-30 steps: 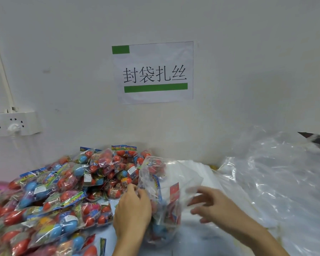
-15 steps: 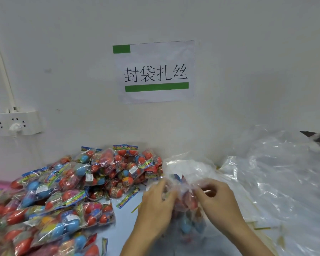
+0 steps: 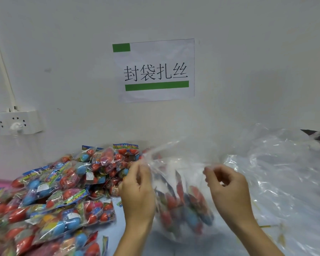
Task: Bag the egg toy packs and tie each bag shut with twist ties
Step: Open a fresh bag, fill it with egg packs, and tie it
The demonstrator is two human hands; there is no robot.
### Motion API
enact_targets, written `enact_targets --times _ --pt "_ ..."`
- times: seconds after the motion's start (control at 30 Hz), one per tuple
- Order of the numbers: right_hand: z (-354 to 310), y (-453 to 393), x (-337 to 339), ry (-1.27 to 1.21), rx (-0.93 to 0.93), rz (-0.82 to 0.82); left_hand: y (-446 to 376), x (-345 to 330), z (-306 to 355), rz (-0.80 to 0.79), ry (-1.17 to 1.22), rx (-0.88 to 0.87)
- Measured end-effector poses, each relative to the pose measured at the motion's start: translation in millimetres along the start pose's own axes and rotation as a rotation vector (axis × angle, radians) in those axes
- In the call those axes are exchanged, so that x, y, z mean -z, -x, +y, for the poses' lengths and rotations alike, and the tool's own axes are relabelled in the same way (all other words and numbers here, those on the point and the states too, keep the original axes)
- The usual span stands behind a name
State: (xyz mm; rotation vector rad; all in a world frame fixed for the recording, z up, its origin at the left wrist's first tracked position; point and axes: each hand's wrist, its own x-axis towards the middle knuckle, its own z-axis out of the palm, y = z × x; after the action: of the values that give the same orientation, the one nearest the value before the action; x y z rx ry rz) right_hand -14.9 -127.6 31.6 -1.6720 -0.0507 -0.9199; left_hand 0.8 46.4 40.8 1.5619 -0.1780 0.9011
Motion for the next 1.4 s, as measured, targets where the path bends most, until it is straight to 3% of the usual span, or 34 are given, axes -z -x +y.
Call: enact_targets --times 0.07,0.17,0.27,0.47,0.53,0.67,0.77,0.83,0.97,1.13,1.23,1.33,1.4 --pt "1 1 0 0.022 -0.049 -0.021 1 1 2 0.019 -0.002 0.002" --pt "-2 0 1 0.028 0.031 0.030 -2 2 7 0.039 -0.010 -0.064" --pt "2 3 -1 0.076 -0.028 -0.031 -2 2 0 -0.007 -0.020 0.060" --pt "-1 1 -1 0.031 0.044 0.041 -5 2 6 0.067 0.067 0.023" --pt "1 3 -2 0.031 -0.036 0.020 -3 1 6 0.043 0.118 0.083" --pt "-1 0 0 -0.007 0.003 0.060 -3 -1 13 -0.033 0.146 0.028" --pt "5 3 1 0.047 -0.151 -0.005 0 0 11 -0.137 0.182 0.189" --pt "7 2 4 0.062 -0.226 -0.043 -1 2 9 -0.189 0.200 0.201" --pt "-3 -8 20 -0.005 -0.333 -0.282 -12 16 5 -0.416 0.094 0.262" --pt "-6 -10 40 0.015 -0.444 -0.789 -19 39 -5 -1.027 -0.251 0.434" --pt "-3 -9 46 0.034 -0.465 -0.995 -19 43 -6 -1.277 -0.343 0.462" --pt "-4 -5 42 0.172 -0.393 -1.080 -10 37 -7 -1.262 -0.398 0.362" --pt "-4 -1 33 0.244 -0.329 -1.056 -4 26 -12 -1.188 -0.230 0.318"
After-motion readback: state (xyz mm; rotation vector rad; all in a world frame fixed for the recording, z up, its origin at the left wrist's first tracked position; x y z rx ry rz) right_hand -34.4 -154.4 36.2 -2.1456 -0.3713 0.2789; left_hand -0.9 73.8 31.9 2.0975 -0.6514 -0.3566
